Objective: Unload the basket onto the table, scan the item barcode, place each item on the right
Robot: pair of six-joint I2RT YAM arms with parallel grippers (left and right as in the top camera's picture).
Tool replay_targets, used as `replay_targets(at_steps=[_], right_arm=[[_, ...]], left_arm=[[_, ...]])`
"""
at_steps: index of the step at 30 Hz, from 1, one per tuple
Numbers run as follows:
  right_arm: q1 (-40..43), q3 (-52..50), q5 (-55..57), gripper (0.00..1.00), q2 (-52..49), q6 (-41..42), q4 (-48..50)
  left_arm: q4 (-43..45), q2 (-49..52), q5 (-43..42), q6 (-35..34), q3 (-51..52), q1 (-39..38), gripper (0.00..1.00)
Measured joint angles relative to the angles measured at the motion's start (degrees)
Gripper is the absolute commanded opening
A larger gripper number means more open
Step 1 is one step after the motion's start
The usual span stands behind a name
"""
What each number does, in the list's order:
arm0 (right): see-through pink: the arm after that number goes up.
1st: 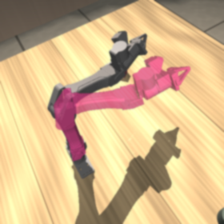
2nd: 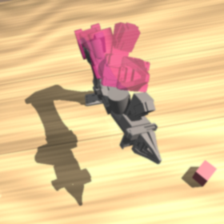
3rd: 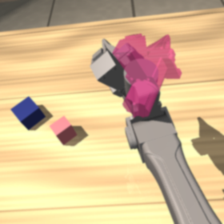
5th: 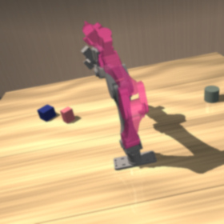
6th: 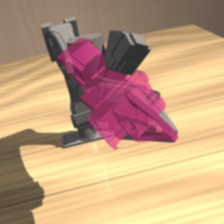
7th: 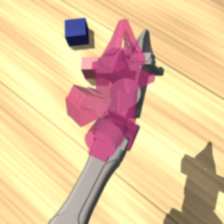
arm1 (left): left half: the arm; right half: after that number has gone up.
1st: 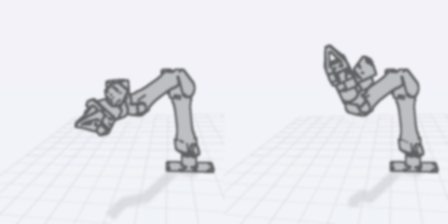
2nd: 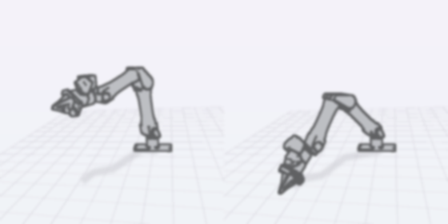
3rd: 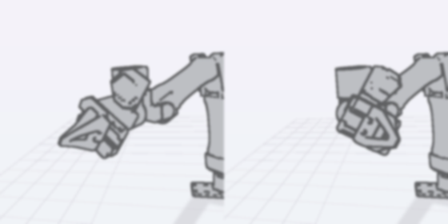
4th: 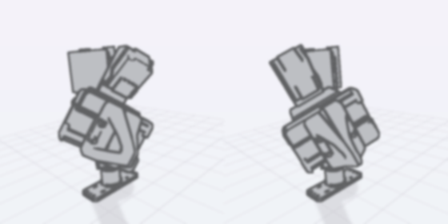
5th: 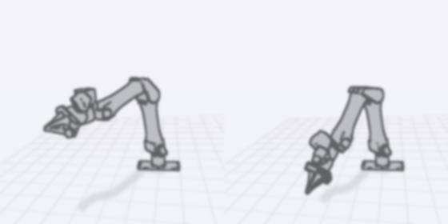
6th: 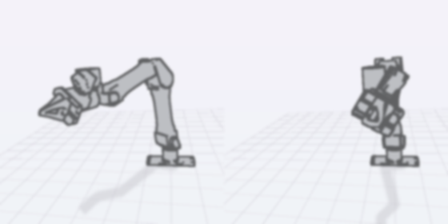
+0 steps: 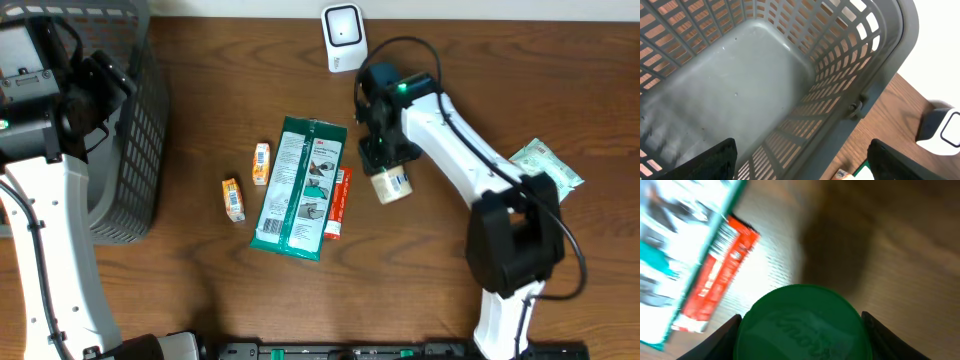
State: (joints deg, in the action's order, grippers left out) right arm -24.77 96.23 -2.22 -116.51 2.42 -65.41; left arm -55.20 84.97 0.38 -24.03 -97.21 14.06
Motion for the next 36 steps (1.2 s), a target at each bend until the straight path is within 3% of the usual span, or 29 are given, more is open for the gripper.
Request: replay_targets(at_steps=[13,17,22,28,36], right_arm=[[0.00,-0.09,0.46,0.32,6.88,6.38,4.44],[0.00,-4.22,1.20,0.33,9.29,8.37,8.26],[0.00,-18.23,2.89,0.33,19.74,9.57,18.97],[-0.02,-38.36,4.44,0.29,34.53,10.62,38.32],[-0.02,-57.92,9.57,0.29,38.27,11.02,58.07]], left_arm=[[0.00,0.00,0.00,0.00,0.00,0.00,0.84],[0.00,0.00,0.00,0.00,0.00,0.00,0.84],[-0.02,0.00,-0.02,0.00,0.00,0.00,0.84],[0.02,0.00,0.00,0.00,0.00,0.00,0.84],[0.00,0.00,0.00,0.00,0.00,0.00,0.84]])
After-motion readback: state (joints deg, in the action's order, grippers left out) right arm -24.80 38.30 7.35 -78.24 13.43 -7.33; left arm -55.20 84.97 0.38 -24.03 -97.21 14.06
